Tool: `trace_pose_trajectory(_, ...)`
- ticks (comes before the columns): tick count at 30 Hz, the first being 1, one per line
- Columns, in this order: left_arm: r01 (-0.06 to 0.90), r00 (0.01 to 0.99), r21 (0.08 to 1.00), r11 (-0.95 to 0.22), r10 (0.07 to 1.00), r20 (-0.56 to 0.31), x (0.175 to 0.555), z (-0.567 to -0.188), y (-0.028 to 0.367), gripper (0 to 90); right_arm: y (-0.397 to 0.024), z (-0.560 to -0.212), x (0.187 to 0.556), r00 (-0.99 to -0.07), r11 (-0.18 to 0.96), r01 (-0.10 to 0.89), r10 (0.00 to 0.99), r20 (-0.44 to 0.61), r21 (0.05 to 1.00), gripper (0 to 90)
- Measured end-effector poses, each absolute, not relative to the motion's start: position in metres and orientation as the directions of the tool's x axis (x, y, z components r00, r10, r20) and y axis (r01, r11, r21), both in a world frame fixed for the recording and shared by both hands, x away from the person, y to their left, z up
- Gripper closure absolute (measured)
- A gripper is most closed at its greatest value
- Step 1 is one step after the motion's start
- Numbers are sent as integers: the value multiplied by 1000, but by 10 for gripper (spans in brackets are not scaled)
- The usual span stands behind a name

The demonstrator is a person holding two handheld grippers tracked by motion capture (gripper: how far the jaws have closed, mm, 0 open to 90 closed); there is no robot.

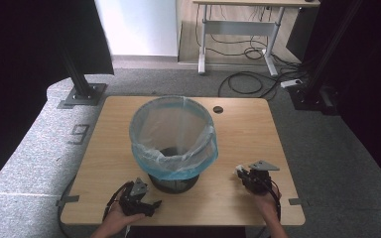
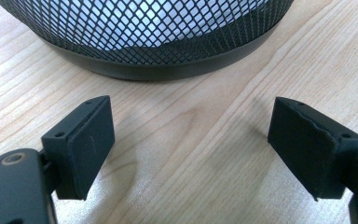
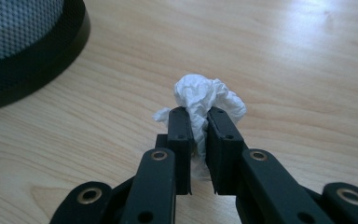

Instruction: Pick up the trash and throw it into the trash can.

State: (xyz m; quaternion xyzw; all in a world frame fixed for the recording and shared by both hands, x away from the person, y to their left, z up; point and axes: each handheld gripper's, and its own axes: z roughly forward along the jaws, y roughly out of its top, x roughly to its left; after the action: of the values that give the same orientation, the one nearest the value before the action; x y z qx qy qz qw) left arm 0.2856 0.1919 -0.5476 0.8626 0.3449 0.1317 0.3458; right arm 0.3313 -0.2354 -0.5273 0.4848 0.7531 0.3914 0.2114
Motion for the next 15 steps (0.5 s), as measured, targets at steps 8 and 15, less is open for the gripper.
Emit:
trace_pose_trajectory(8,504,727,687,-523,686,-11,286,-548,192,145,-240,-516,324,-446,195,530,892,75,825,802)
trace_pose_trajectory(15,504,727,687,-523,686,-12,286,-548,192,145,-241,-499,315,-455,173,497,886,86,850,802)
